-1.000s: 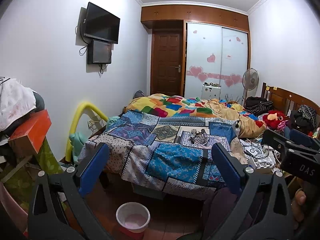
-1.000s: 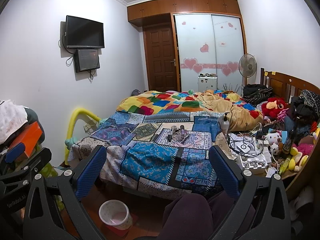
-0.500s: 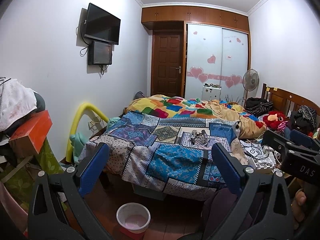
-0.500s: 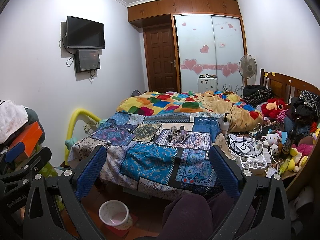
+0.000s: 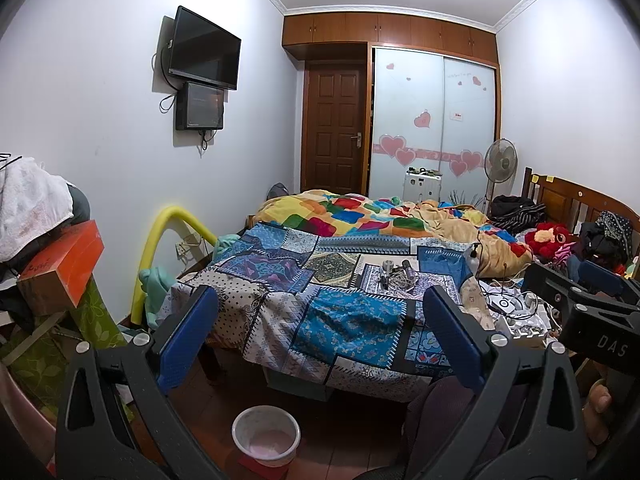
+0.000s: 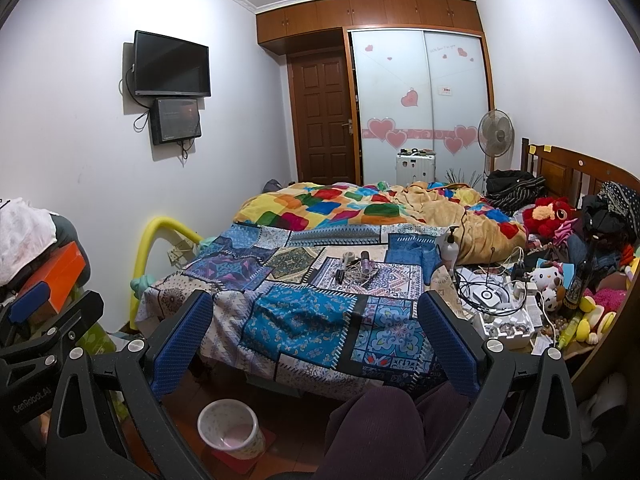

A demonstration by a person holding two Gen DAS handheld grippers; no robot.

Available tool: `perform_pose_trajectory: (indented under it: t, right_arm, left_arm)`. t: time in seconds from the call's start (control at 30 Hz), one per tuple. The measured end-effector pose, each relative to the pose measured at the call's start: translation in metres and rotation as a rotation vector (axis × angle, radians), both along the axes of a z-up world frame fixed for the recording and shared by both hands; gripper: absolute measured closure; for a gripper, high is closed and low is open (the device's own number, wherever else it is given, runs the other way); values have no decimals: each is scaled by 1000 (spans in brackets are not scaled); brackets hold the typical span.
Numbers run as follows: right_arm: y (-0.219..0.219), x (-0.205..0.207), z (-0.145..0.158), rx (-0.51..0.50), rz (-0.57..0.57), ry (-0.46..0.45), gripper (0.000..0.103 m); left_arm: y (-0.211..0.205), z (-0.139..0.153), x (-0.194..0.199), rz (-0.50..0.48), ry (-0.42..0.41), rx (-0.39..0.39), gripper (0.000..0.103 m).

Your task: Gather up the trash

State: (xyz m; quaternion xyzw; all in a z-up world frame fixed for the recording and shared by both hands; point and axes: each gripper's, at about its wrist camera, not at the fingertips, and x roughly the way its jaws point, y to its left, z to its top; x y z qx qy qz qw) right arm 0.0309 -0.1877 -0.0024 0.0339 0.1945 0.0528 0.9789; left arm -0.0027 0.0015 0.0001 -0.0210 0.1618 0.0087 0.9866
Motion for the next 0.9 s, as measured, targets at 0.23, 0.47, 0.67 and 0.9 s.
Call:
perform_pose_trajectory:
  t: [0.23,0.47,0.67,0.9]
  right_arm:
    - [0,0,0,0,0,0,1]
    - [-1,1,-1,0,0,0,1]
    - [-3,4,-2,0,-1,2,1]
    - [-4,14,1,-21,2,0,1]
  left_arm:
    - [0,0,0,0,0,-1,0]
    - [1,0,0,-1,0,0,0]
    - [1,0,0,1,1,-3,0]
    - [-7,5,16,-5,8,3,0]
